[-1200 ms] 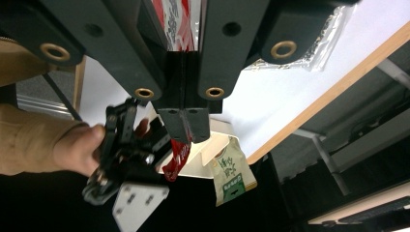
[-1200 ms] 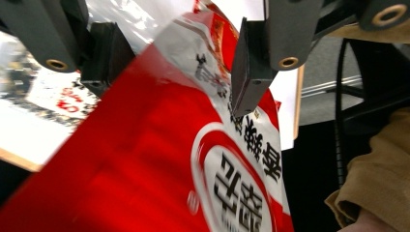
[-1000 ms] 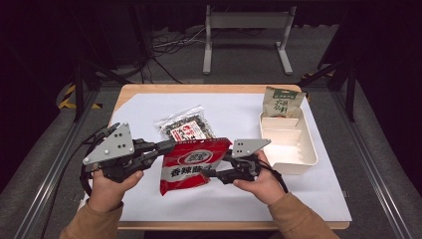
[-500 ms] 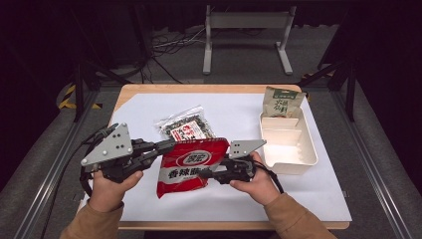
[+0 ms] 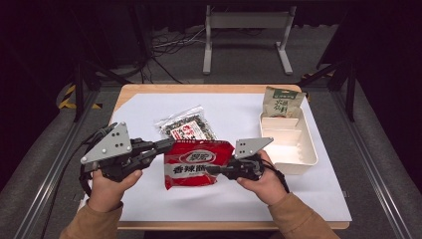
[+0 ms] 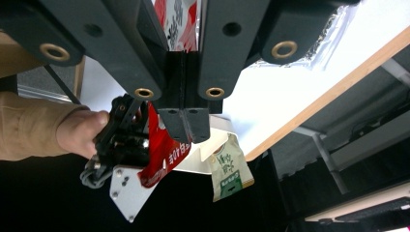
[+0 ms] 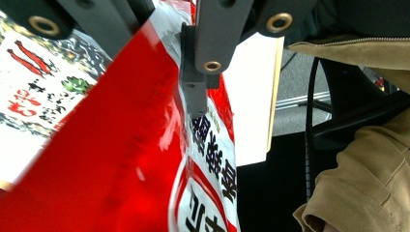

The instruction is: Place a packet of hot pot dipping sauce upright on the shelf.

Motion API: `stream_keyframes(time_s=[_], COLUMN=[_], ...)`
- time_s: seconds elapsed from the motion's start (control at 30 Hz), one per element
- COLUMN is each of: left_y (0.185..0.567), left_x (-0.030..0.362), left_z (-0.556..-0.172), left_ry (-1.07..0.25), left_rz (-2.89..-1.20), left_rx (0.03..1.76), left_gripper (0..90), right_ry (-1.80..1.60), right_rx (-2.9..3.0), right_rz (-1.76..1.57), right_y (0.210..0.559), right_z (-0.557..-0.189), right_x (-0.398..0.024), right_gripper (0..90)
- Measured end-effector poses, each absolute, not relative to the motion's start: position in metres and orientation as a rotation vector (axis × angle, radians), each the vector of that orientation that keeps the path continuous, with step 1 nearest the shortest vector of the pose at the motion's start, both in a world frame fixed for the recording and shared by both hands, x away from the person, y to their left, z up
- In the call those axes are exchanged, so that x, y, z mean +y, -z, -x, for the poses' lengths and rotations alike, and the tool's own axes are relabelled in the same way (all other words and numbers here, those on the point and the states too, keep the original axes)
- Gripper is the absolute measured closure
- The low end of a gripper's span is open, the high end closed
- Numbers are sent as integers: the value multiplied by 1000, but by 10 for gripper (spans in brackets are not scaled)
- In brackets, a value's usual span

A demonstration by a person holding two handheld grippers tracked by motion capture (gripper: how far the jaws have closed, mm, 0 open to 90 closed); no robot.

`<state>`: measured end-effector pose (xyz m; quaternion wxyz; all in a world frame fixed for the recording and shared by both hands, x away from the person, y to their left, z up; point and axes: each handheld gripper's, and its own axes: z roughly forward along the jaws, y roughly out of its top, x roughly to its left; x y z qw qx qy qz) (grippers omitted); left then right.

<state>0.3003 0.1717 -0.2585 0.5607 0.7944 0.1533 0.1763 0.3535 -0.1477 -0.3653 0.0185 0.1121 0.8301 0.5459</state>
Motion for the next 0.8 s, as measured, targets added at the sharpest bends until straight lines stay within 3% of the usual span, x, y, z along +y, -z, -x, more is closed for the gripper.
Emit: stream_keyframes(time_s=[0.13, 0.37, 0.8], left_y=[260, 262, 272], left_x=[168, 171, 178], left_z=[-301, -305, -317], left_ry=[-448, -455, -487], left_rz=[-1897, -1881, -1907], left_rx=[368, 415, 490], left_gripper=[856, 638, 567], right_ry=[-1635, -1567, -1521], right_rx=[2599, 2569, 2489], right_rz=[-376, -446, -534], right_y=[359, 347, 319], right_z=[-353, -355, -360], right_x=[-153, -170, -211], right_gripper=[881, 885, 885])
